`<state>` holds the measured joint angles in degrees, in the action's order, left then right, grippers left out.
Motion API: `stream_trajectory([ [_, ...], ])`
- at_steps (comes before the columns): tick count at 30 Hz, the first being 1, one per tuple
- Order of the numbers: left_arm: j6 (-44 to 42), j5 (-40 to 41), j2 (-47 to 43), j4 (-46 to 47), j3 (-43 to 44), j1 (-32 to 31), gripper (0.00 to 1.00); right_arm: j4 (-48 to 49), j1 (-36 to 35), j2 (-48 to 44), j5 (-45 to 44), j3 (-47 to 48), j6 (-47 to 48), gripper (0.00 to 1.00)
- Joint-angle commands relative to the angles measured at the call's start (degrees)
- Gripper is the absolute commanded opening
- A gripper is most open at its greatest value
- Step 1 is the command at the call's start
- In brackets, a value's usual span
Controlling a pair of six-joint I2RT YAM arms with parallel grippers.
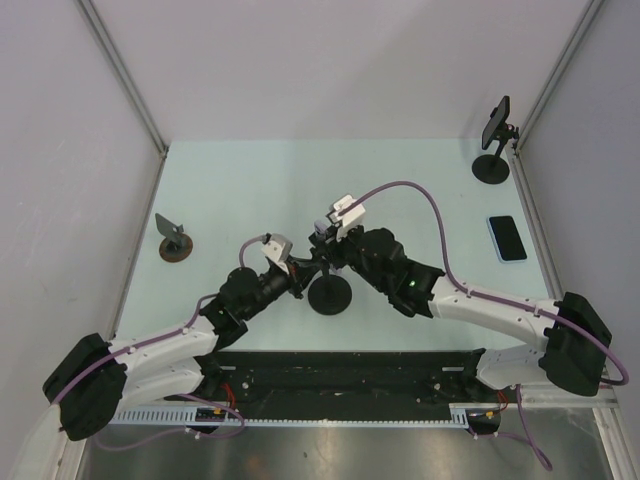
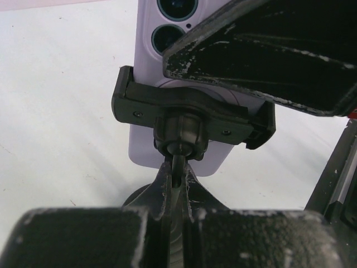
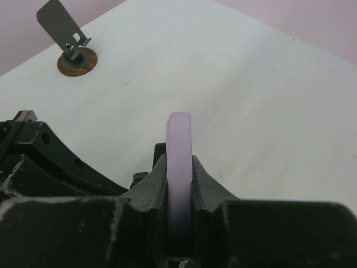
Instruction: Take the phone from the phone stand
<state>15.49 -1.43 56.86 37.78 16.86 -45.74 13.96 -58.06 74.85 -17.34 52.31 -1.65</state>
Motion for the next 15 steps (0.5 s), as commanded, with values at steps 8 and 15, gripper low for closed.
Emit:
stream_trajectory([
  [8, 2.18, 0.48, -0.52, -2.10, -1.66, 2.84, 0.01, -5.07, -0.30, -4.26, 2.66, 1.48, 4.89, 0.00],
  [15, 3.67, -1.56, -2.72, -2.10, -3.59, 7.50, 0.00, -7.36, 0.23, -8.40, 6.09, -0.90, 10.35, 0.00],
])
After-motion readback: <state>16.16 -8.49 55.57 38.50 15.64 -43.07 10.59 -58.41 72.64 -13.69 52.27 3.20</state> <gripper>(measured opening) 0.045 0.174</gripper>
